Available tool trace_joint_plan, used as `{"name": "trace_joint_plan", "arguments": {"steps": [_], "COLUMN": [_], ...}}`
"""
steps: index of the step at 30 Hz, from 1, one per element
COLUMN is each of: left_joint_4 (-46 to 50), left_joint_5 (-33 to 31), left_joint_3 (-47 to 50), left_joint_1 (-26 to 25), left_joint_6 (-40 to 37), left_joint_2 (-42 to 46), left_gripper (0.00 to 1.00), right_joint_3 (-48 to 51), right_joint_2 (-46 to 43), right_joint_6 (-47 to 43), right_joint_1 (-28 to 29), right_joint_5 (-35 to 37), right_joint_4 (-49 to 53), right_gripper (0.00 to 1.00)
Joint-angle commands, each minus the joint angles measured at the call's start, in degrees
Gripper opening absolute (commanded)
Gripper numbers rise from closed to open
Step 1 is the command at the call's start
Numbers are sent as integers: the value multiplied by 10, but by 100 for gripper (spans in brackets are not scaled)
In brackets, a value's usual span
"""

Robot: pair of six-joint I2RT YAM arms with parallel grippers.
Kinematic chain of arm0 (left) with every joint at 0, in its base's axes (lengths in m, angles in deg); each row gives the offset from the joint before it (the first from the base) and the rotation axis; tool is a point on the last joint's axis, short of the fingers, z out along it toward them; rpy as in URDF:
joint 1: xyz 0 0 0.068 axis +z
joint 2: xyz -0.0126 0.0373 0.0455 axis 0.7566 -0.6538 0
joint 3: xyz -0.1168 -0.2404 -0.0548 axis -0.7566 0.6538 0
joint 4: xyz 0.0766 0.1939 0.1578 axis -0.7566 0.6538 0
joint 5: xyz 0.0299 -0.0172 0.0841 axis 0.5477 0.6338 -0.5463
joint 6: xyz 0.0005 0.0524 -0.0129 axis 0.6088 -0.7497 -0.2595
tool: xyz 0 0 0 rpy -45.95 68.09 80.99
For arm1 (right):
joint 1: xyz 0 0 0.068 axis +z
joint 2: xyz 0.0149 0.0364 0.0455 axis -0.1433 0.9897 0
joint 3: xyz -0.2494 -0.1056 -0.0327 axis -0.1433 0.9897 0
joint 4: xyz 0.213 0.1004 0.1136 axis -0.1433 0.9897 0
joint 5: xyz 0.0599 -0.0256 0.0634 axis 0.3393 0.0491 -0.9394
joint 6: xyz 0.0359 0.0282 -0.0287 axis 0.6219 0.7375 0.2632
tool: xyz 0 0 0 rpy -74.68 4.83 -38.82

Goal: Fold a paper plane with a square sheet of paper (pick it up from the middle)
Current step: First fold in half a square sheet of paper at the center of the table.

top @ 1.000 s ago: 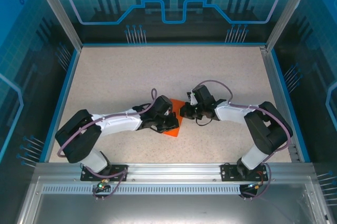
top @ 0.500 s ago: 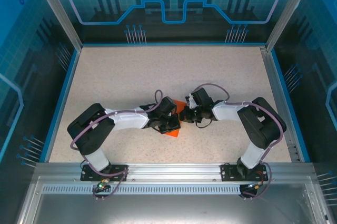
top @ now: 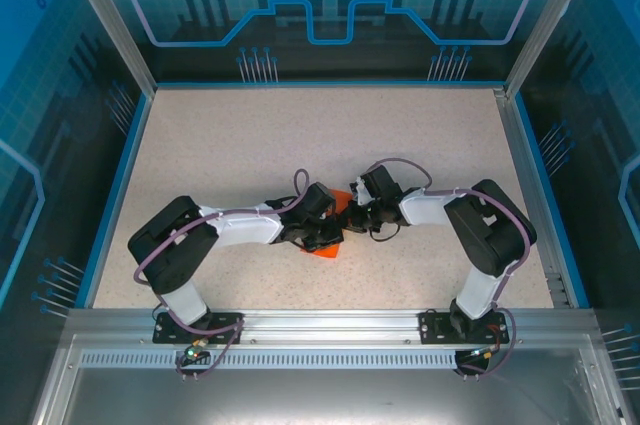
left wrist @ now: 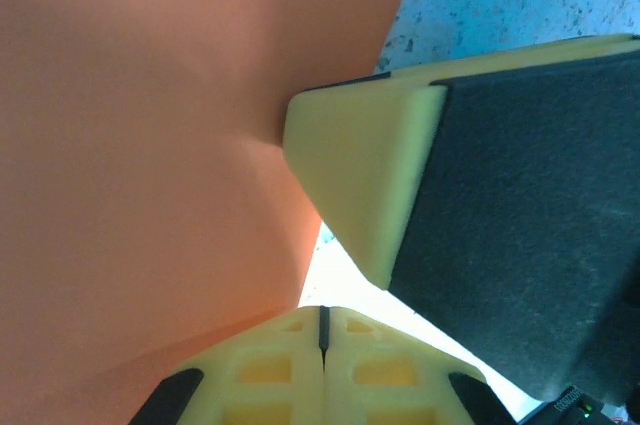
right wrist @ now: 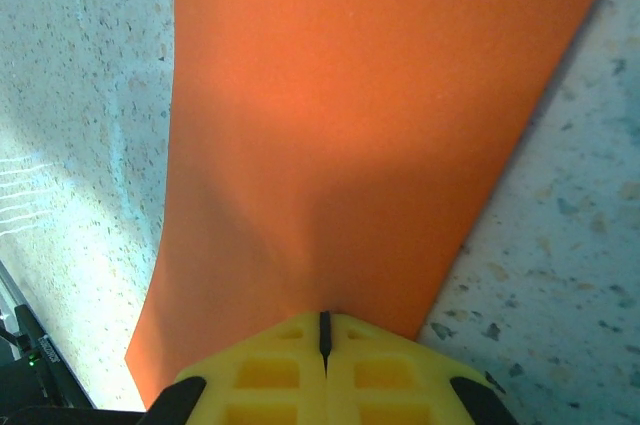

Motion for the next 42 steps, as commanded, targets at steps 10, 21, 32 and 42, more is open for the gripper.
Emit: {"name": "trace_joint_plan", "arguments": {"steps": [10, 21, 32, 42], "left_joint_4": [15, 45, 57, 59], "left_joint_5": [-15, -19, 1, 5], "left_joint_3": [8, 43, 57, 59], "left_joint_1": [-4, -3, -3, -3], "left_joint_6": [3, 19, 26, 26], "left_joint_2": [-32, -18, -17, -18], "left_gripper": [0, 0, 0, 0], "right_joint_3": [-15, -23, -89, -142], "right_joint_2": [9, 31, 87, 136], "right_joint_6": [-28, -66, -90, -94], "right_joint_1": [-7, -52, -106, -144], "right_joint_5": [-5, -6, 2, 22], "right_joint_4": [23, 27, 60, 79], "right_gripper": [0, 0, 0, 0]}}
